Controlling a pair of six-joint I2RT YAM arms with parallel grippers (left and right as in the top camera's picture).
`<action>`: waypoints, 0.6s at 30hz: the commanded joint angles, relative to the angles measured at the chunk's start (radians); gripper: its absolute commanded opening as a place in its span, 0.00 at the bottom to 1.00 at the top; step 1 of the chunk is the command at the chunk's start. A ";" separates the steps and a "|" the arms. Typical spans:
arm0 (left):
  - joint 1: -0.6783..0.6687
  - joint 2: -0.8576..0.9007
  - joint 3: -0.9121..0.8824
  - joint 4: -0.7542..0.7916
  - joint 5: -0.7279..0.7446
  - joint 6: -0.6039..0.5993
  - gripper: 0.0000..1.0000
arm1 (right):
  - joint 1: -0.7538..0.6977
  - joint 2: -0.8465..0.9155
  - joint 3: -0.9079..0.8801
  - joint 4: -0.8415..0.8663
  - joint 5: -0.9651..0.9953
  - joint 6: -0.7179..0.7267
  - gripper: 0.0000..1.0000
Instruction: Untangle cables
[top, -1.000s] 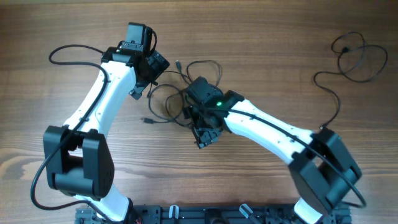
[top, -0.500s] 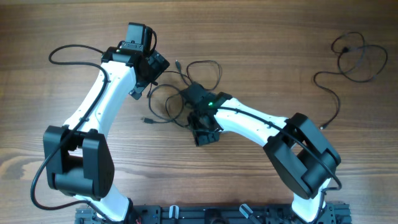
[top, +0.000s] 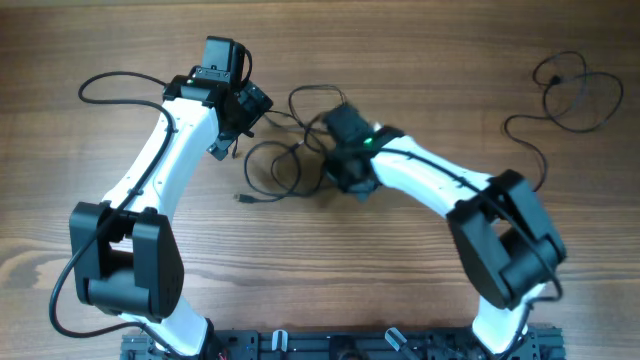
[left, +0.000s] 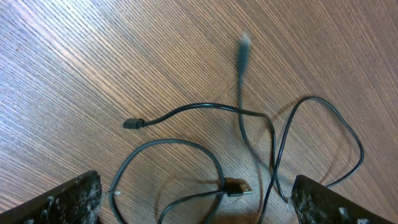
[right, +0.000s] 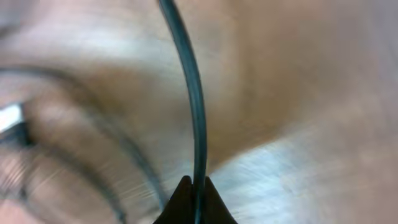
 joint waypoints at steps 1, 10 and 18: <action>0.003 0.010 0.000 -0.002 -0.021 0.001 1.00 | -0.029 -0.141 0.066 0.035 -0.104 -0.430 0.04; 0.003 0.010 0.000 0.049 -0.021 0.001 1.00 | -0.034 -0.411 0.081 0.075 -0.009 -0.644 0.04; -0.001 0.010 0.000 0.033 0.142 0.127 0.94 | -0.034 -0.523 0.100 0.100 0.120 -0.888 0.04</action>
